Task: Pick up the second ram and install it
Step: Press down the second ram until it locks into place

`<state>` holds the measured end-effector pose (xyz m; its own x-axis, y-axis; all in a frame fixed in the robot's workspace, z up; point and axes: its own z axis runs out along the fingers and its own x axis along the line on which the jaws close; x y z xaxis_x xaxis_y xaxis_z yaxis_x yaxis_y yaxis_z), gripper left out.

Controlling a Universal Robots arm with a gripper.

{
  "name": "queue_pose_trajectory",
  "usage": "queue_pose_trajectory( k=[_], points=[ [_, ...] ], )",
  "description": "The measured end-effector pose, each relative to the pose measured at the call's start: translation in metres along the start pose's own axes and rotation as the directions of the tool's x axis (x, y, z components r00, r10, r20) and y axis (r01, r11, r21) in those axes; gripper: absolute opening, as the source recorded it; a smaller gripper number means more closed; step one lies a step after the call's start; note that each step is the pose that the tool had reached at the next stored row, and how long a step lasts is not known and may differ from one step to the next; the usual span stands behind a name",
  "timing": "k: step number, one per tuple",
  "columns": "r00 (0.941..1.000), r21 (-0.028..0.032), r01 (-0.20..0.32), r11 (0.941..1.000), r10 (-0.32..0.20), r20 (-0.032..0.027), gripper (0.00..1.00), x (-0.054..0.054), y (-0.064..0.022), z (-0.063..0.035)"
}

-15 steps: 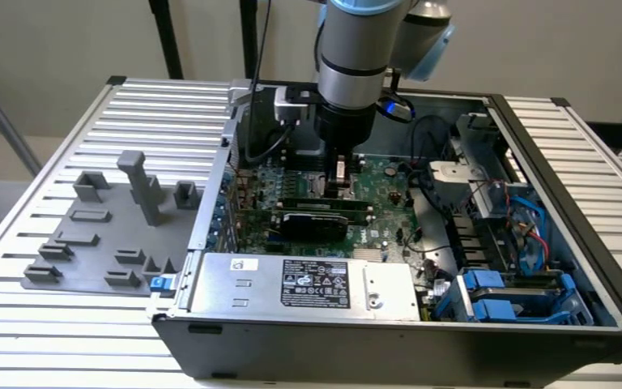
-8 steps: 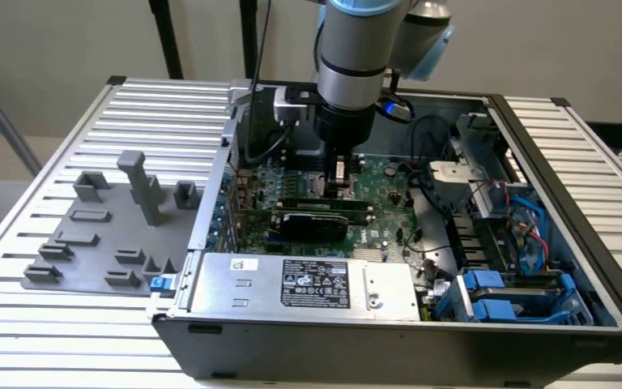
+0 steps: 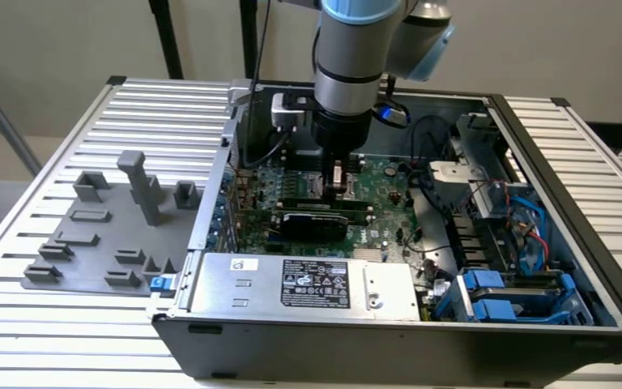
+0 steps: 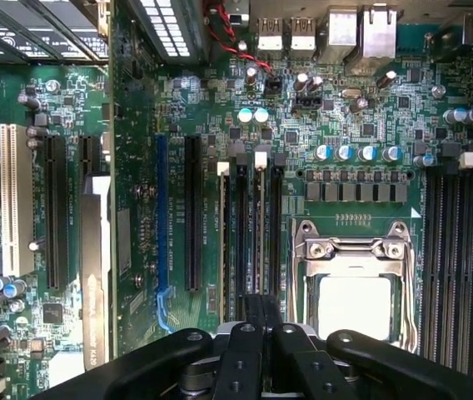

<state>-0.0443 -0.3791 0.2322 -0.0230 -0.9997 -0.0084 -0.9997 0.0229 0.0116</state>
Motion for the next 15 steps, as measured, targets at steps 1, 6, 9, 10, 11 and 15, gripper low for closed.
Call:
queue_pose_trajectory(
  k=[1,6,9,10,11,15],
  points=[
    [1.0000,0.0010,0.000,1.0000,0.000,0.0001,0.11,0.0000,0.0001,0.0010],
    [1.0000,0.0038,0.000,1.0000,0.000,0.0003,0.11,0.0000,0.0009,0.0051],
    [1.0000,0.0036,0.000,1.0000,0.000,-0.0004,0.11,0.0002,0.0012,0.0058],
    [1.0000,0.0036,0.000,1.0000,0.000,-0.0004,0.11,0.0001,0.0013,0.0058],
    [1.0000,0.0038,-0.001,1.0000,0.001,0.0003,0.11,0.0001,0.0013,0.0054],
    [1.0000,0.0037,-0.001,1.0000,0.001,0.0004,0.11,-0.0001,0.0014,-0.0030]
  ],
)
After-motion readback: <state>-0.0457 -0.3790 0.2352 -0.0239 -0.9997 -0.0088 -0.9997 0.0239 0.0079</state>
